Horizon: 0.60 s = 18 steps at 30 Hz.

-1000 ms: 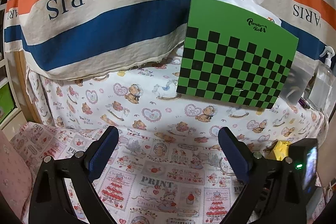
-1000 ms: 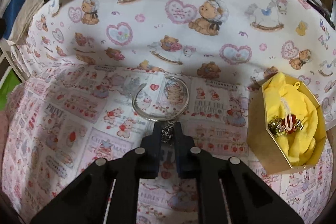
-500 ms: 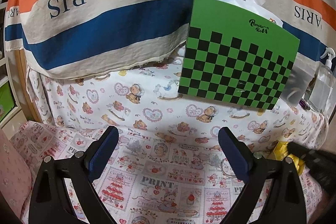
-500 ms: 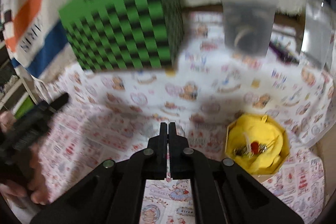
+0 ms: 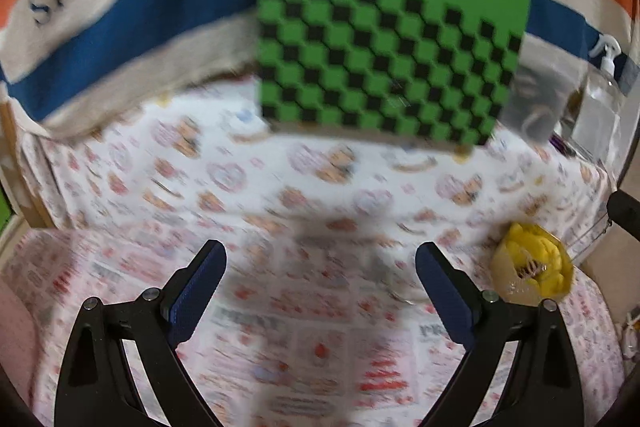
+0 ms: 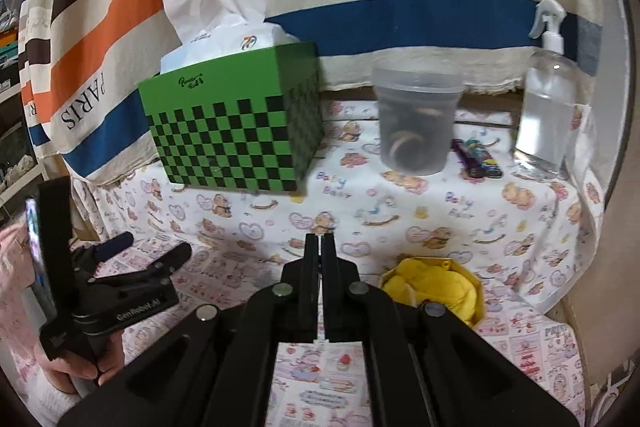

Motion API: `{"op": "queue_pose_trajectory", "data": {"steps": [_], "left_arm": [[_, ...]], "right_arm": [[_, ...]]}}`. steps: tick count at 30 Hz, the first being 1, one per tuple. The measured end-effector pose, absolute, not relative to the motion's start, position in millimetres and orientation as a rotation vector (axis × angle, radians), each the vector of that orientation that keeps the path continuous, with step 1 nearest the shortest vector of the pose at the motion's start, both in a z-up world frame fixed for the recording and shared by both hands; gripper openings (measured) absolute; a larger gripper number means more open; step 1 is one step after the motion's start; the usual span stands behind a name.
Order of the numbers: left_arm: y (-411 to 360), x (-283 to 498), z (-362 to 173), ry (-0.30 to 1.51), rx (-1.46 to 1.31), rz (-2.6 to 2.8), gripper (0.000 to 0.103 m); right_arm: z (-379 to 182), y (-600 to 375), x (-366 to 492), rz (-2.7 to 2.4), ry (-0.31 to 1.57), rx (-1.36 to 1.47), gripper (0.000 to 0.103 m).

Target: Organize jewelry

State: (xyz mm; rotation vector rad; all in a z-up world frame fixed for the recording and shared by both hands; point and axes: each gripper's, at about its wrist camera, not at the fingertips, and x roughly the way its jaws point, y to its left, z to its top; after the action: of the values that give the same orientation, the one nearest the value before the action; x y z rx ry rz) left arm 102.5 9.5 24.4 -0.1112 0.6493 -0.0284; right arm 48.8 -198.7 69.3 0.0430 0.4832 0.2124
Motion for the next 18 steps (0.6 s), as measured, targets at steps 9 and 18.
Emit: {"op": "queue_pose_trajectory", "data": {"steps": [9, 18], "left_arm": [[-36, 126, -7, 0.867, -0.177, -0.114, 0.095], [-66, 148, -26, 0.932, -0.137, -0.103, 0.095]], "right_arm": [[67, -241, 38, 0.189, 0.431, 0.126, 0.001], [76, -281, 27, 0.159, 0.383, 0.212, 0.001]]}}
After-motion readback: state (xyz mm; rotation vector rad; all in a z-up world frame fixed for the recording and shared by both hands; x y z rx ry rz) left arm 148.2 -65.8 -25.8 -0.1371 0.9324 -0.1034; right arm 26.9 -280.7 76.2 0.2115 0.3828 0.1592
